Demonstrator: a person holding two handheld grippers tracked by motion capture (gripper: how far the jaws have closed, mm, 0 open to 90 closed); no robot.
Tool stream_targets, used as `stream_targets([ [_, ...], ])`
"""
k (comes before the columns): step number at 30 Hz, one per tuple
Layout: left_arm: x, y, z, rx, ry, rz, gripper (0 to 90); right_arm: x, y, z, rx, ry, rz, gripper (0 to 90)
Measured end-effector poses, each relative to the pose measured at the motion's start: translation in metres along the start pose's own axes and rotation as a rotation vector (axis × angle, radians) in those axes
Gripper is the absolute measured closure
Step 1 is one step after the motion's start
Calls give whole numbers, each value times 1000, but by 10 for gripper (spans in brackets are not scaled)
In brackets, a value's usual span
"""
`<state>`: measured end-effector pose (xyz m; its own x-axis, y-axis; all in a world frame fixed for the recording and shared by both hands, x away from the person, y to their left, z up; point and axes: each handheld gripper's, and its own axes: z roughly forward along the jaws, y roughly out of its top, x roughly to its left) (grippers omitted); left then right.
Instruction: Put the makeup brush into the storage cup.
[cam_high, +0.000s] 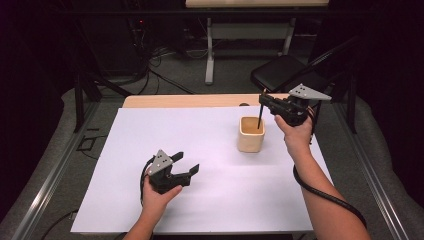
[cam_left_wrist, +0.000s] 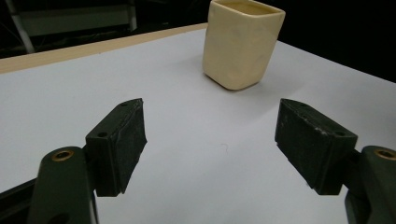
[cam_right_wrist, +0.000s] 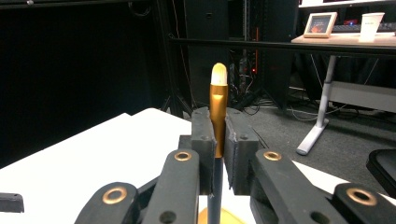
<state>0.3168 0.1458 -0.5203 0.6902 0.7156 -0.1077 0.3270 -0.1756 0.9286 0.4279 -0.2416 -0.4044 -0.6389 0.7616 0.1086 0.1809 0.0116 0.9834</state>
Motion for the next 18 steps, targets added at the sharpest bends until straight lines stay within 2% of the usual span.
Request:
stream_targets([
  [18, 0, 0, 0, 1, 0, -2, 246, -3, -8, 0, 7, -6, 12, 837],
])
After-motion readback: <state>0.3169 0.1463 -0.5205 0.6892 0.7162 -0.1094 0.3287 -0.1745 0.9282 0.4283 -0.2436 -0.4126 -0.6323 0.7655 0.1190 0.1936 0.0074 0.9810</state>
